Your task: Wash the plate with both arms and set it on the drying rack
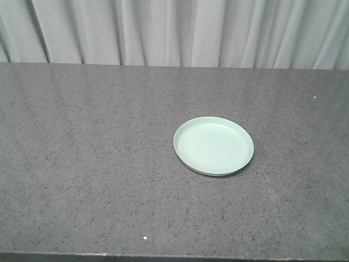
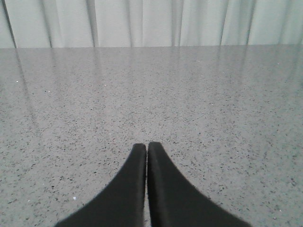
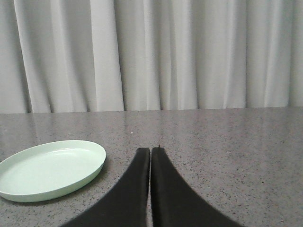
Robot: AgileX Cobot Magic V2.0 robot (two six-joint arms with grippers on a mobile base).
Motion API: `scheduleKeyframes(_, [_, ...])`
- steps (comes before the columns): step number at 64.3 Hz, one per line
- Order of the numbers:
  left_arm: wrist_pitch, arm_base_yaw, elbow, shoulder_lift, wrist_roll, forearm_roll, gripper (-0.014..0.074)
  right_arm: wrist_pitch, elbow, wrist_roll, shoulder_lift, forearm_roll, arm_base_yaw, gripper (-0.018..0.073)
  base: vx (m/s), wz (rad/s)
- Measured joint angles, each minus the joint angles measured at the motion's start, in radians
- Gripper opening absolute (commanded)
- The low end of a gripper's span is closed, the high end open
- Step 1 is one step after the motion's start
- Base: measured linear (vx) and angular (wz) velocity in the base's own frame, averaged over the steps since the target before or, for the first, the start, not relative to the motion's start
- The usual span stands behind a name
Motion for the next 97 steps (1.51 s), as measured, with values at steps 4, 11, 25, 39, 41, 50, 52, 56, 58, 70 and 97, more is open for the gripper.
scheduleKeyframes(4, [0.000,0.000,0.000,0.000,0.000,0.000,-0.0006,0.000,0.000,0.000,0.000,0.000,0.000,-0.0003,0.00,0.00])
scheduleKeyframes(11, [0.000,0.000,0.000,0.000,0.000,0.000,-0.0006,0.000,0.000,0.000,0.000,0.000,0.000,-0.0003,0.00,0.00])
scheduleKeyframes(25, [0.000,0.000,0.000,0.000,0.000,0.000,-0.0006,0.000,0.000,0.000,0.000,0.000,0.000,-0.0003,0.00,0.00])
scheduleKeyframes(39, [0.000,0.000,0.000,0.000,0.000,0.000,-0.0006,0.000,0.000,0.000,0.000,0.000,0.000,-0.0003,0.00,0.00])
scheduleKeyframes(41, [0.000,0.000,0.000,0.000,0.000,0.000,-0.0006,0.000,0.000,0.000,0.000,0.000,0.000,-0.0003,0.00,0.00])
scheduleKeyframes(50, [0.000,0.000,0.000,0.000,0.000,0.000,-0.0006,0.000,0.000,0.000,0.000,0.000,0.000,-0.0003,0.00,0.00])
scheduleKeyframes(52, [0.000,0.000,0.000,0.000,0.000,0.000,-0.0006,0.000,0.000,0.000,0.000,0.000,0.000,-0.0003,0.00,0.00])
scheduleKeyframes(56, [0.000,0.000,0.000,0.000,0.000,0.000,-0.0006,0.000,0.000,0.000,0.000,0.000,0.000,-0.0003,0.00,0.00])
scheduleKeyframes(58, [0.000,0.000,0.000,0.000,0.000,0.000,-0.0006,0.000,0.000,0.000,0.000,0.000,0.000,-0.0003,0.00,0.00])
scheduleKeyframes(70, [0.000,0.000,0.000,0.000,0.000,0.000,-0.0006,-0.005,0.000,0.000,0.000,0.000,0.000,-0.0003,0.00,0.00])
scheduleKeyframes(97, [0.000,0.000,0.000,0.000,0.000,0.000,-0.0006,0.043,-0.072,0.266,0.000,0.174,0.000,-0.0003,0.00,0.00])
